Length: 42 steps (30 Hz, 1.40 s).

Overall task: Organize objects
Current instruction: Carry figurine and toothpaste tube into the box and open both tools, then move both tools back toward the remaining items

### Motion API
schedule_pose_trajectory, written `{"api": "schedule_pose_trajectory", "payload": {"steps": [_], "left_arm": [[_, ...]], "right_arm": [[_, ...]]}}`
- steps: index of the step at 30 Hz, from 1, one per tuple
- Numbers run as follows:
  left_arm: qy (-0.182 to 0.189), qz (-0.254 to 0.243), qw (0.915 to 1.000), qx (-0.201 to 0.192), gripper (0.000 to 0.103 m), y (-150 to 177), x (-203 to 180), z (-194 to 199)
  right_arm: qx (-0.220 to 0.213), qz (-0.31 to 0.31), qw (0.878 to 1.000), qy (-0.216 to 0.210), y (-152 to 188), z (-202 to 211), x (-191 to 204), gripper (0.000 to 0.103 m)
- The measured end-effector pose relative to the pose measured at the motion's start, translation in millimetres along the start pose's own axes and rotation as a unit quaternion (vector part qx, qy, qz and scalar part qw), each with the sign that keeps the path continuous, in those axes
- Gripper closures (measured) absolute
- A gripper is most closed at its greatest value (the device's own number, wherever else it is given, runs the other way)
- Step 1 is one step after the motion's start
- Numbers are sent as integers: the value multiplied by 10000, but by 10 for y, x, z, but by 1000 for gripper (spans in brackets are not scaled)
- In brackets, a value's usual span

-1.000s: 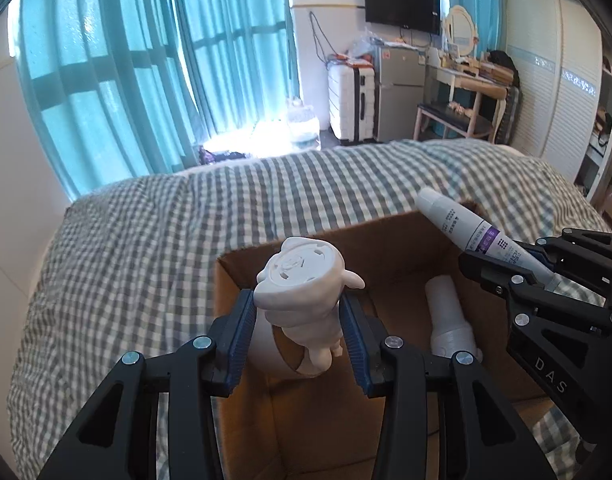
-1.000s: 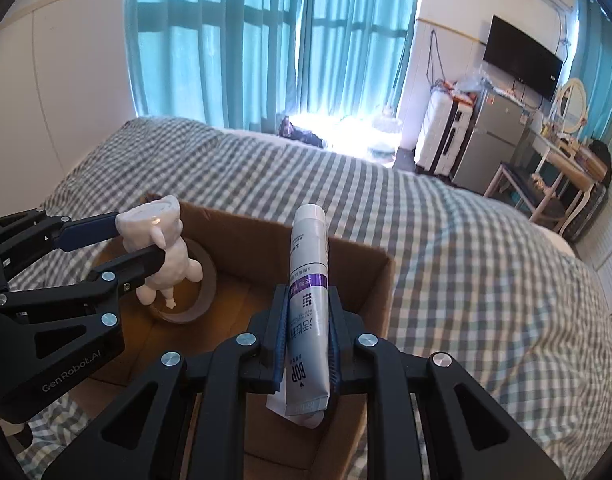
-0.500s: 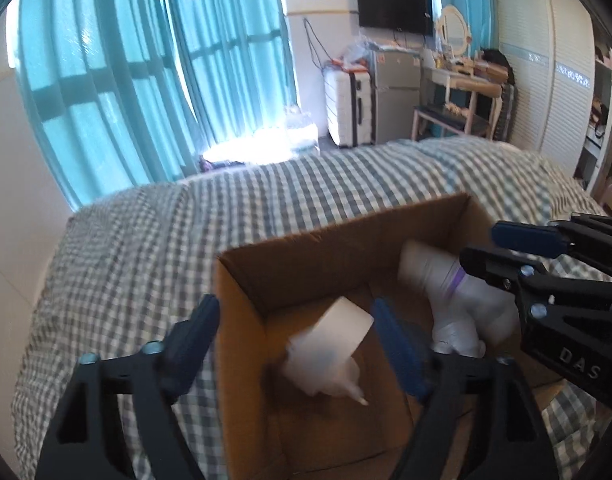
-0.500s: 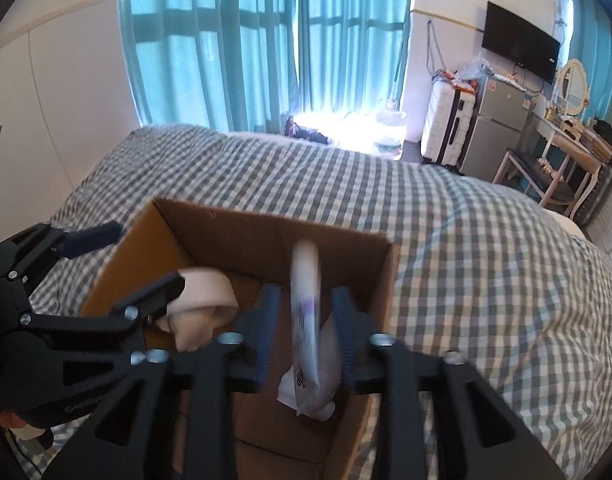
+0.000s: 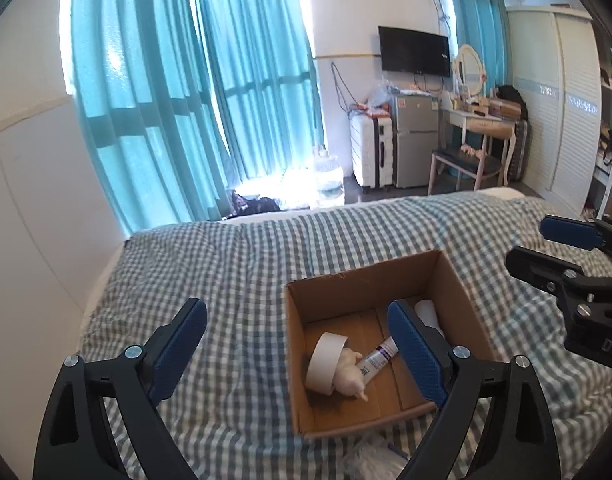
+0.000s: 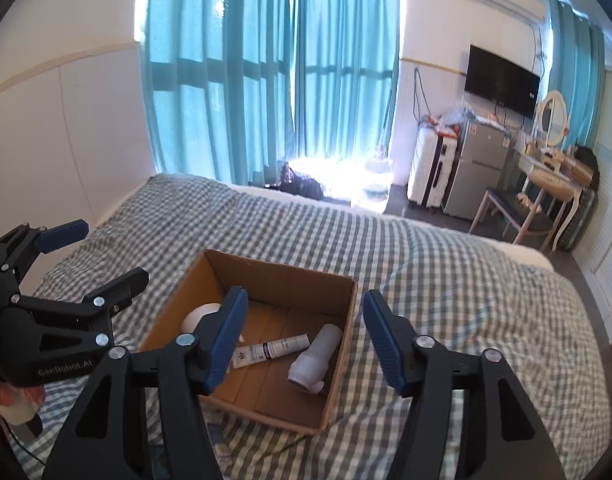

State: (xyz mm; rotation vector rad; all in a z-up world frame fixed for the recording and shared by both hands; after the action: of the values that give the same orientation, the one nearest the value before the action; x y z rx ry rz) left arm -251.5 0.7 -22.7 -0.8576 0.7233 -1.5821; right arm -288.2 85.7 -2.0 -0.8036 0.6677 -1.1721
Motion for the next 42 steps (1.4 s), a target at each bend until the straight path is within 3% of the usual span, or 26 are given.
{"api": "schedule_pose_trajectory", "payload": {"steps": [9,18,26,34,42], "left_arm": [[-164,252,9994,-190,2,70,148,666],[-314,84,9995,-67,1,412,111,941],[-154,345,9988,308,1,872,102,812],[-43,257,9965,790,1,1394,-15,533],[295,271,9875,1526,1,1949,-218,139]], "right_arm": [[-288,306,9991,3,76,801,240,30],[-258,413,9988,-65,417,1090,371,26],[127,425,9989,-130,888,885,457,26],[654,365,9970,-201,1368,459,455,26],[1186,352,9921,-209,1728,23,533,26]]}}
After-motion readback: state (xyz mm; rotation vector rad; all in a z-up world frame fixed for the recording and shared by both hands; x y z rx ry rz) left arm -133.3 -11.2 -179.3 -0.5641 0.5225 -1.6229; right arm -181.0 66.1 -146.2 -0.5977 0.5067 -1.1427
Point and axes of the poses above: each gripper's, at about its wrist camera, not at the fingertips, and z roughly against the way its jaws point, x to its left, y to its underside, the point moved 3 cm from there along -z, roughly the way its jaws point, and after that the axes turned 2 degrees about -x, right-handed, at the moved point
